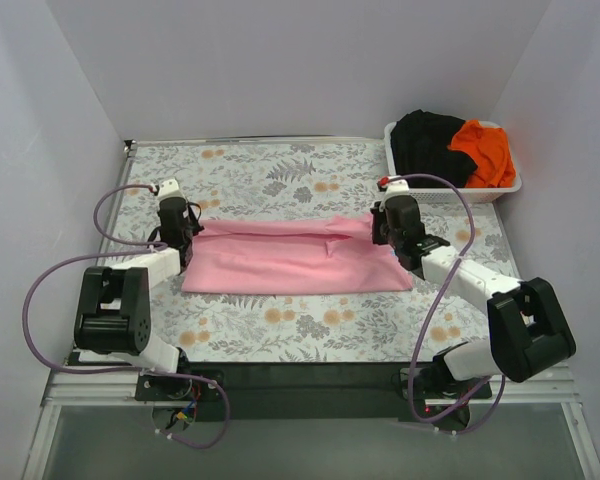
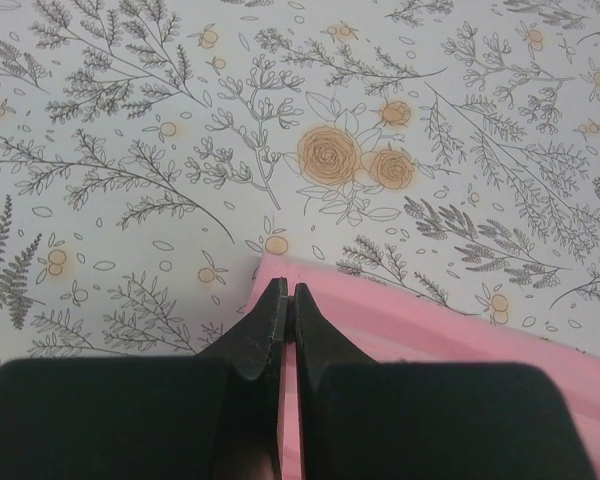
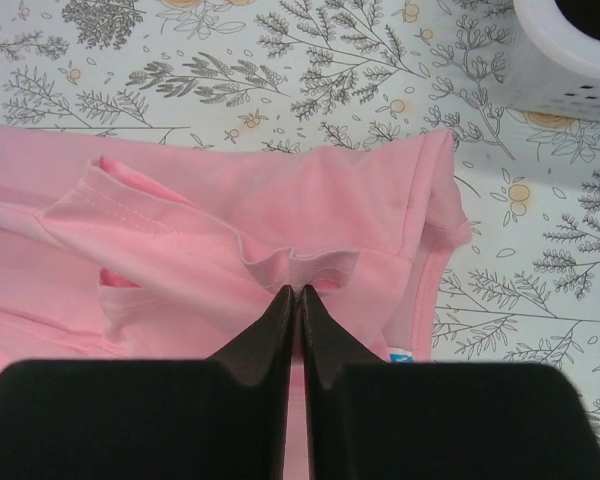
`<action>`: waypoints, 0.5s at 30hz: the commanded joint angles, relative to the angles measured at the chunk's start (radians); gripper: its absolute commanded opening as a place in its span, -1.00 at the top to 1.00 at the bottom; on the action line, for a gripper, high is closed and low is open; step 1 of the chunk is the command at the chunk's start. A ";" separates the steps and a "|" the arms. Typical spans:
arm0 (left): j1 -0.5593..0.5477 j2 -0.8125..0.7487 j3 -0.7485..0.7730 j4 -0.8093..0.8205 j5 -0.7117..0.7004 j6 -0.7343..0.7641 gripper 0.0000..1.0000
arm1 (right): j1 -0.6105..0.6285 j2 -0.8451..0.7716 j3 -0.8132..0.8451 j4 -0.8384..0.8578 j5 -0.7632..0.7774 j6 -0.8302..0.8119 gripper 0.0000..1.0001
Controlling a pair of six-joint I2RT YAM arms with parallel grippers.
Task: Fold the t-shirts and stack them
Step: Fold the tshirt
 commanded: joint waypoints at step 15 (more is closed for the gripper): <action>0.006 -0.334 -0.150 -0.130 -0.099 -0.172 -0.56 | 0.005 -0.186 -0.134 0.024 0.063 0.040 -0.45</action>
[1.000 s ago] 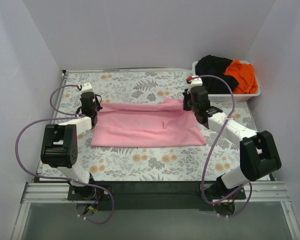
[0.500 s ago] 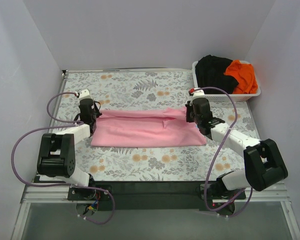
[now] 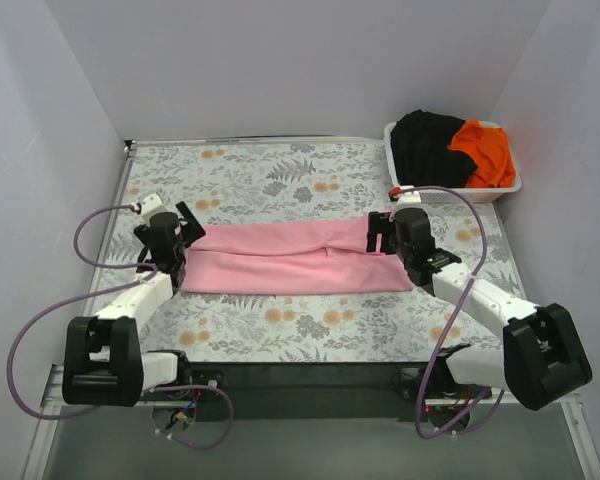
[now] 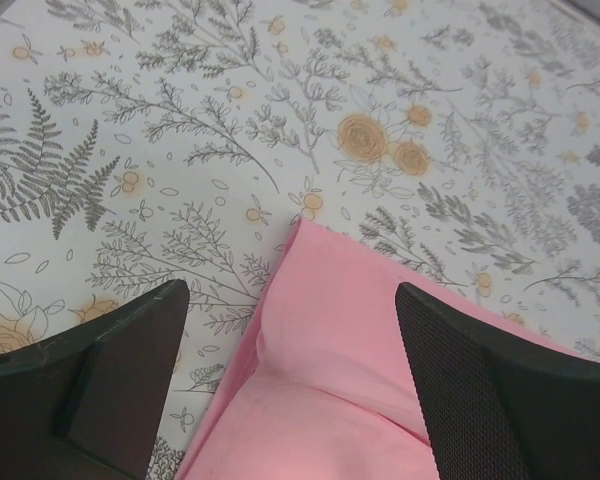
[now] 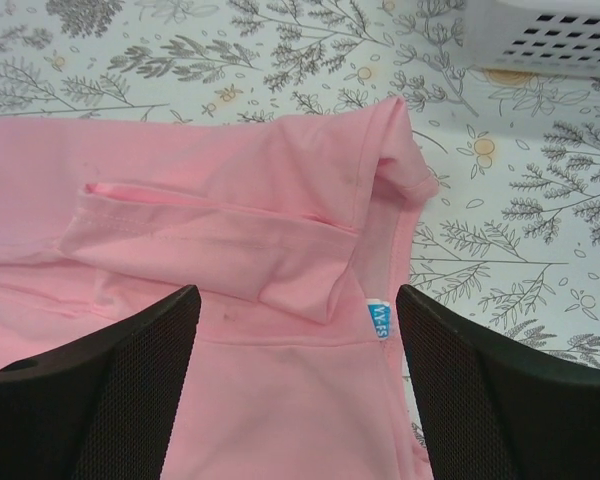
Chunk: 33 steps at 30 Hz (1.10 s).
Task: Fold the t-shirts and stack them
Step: Fold the tshirt
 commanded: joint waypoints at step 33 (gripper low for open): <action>-0.035 0.286 0.133 0.070 0.205 0.013 -0.57 | 0.082 0.451 0.292 0.234 -0.422 -0.112 -0.11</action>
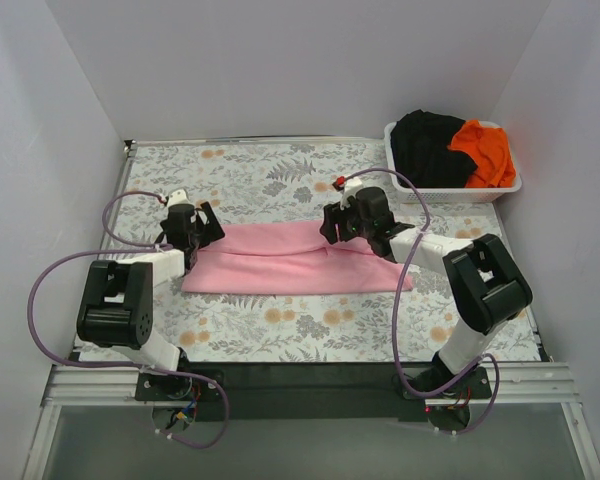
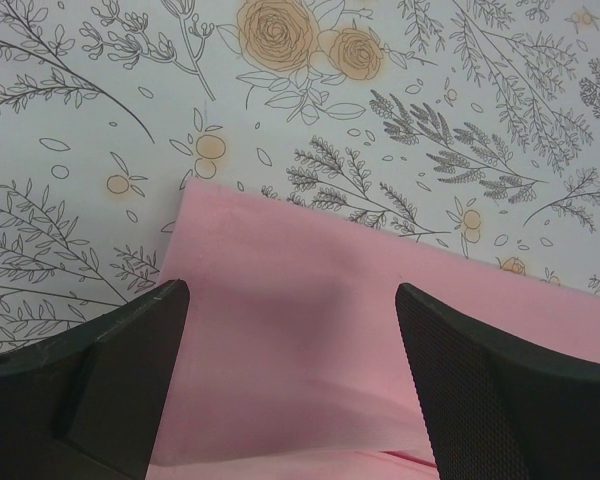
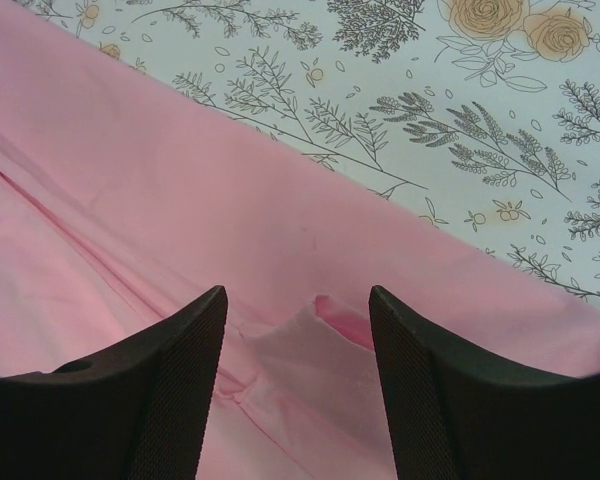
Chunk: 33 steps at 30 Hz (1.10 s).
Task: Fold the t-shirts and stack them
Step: Fold the tshirt
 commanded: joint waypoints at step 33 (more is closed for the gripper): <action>0.000 -0.038 0.004 0.011 -0.009 0.017 -0.58 | 0.135 -0.218 -0.240 0.040 0.212 0.046 0.97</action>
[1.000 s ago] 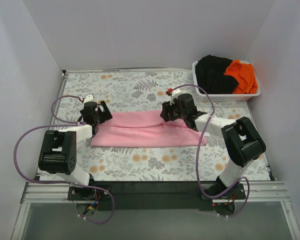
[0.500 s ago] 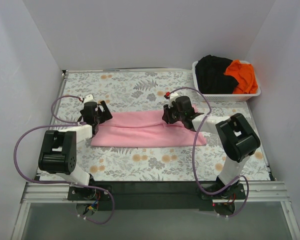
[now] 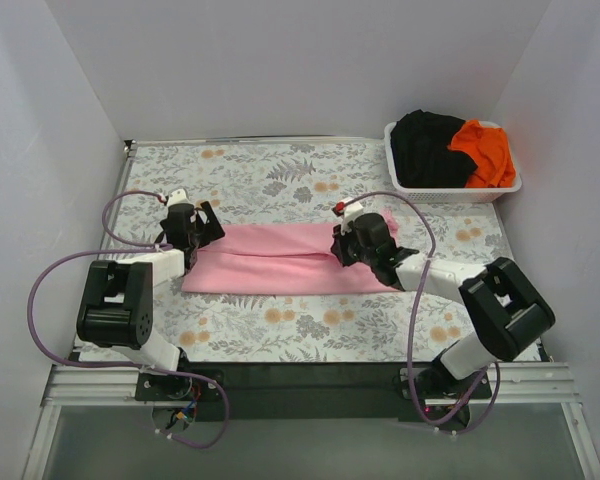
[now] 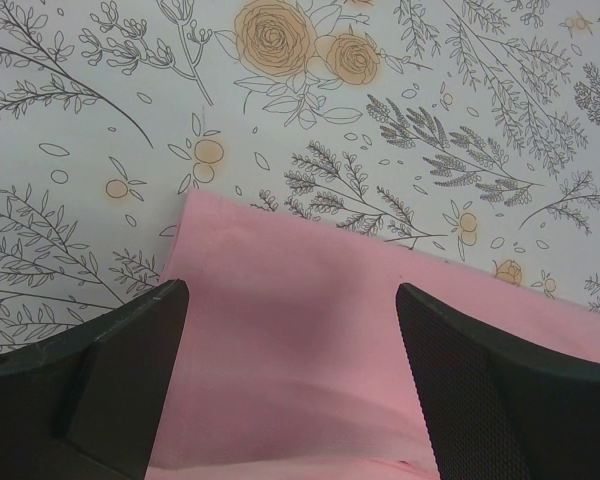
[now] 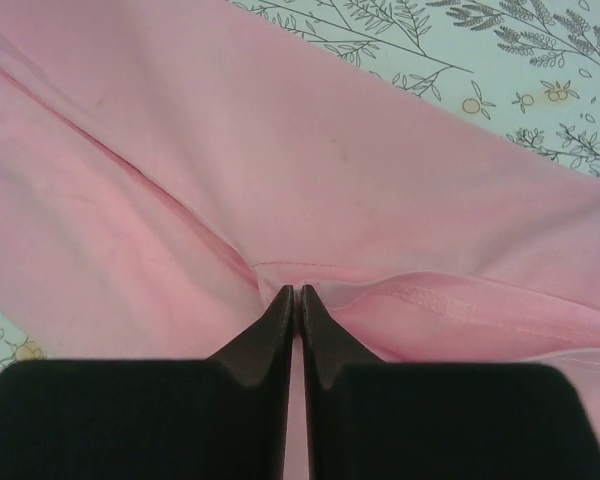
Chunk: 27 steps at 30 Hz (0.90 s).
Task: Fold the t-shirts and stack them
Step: Fold the tshirt
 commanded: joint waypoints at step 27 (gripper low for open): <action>-0.431 0.052 0.120 0.038 -0.121 0.106 -0.57 | 0.089 -0.224 -0.039 -0.136 0.425 0.103 0.06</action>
